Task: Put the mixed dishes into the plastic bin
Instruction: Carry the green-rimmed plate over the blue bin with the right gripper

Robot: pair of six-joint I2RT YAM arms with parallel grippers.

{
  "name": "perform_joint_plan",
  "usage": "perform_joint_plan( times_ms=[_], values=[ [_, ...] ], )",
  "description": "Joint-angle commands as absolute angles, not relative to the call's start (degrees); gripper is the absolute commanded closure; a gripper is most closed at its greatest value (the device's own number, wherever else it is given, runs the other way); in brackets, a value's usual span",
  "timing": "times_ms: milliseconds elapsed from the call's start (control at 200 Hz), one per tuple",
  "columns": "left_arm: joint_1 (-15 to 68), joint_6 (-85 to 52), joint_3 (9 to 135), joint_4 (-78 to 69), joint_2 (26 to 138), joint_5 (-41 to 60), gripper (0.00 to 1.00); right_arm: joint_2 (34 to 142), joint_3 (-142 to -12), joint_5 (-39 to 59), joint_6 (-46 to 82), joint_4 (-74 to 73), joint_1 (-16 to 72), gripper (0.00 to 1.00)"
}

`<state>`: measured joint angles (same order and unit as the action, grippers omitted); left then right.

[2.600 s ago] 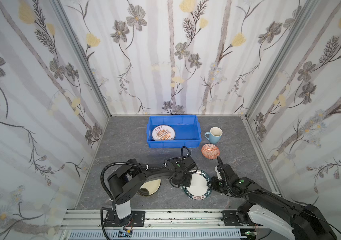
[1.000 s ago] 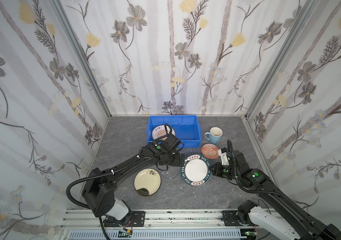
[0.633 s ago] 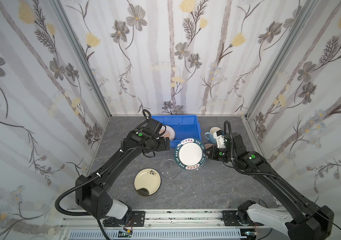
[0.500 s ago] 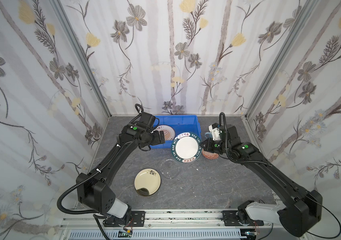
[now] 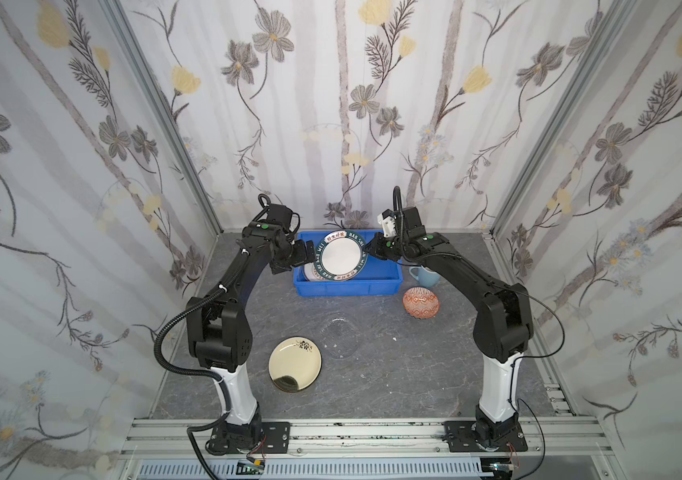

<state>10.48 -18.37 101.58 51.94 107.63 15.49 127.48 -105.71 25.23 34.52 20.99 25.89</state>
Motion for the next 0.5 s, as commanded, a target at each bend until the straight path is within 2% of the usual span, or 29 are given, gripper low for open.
perform_joint_plan(
  times_ms=[0, 175, 495],
  values=[
    [8.7, -16.2, 102.3, 50.7, 108.7, 18.5, 0.00, 134.0, -112.3, 27.5, 36.0, 19.9, 25.7, 1.00],
    [6.3, -15.9, 102.7, 50.9, 109.8, 20.5, 0.00, 143.8, -120.8, 29.1, 38.3, 19.8, 25.5, 1.00],
    [4.4, -15.8, 105.6, 51.6, 111.6, 20.9, 0.00, 152.4, -127.1, 28.3, 39.3, 18.1, 25.5, 1.00]
  ],
)
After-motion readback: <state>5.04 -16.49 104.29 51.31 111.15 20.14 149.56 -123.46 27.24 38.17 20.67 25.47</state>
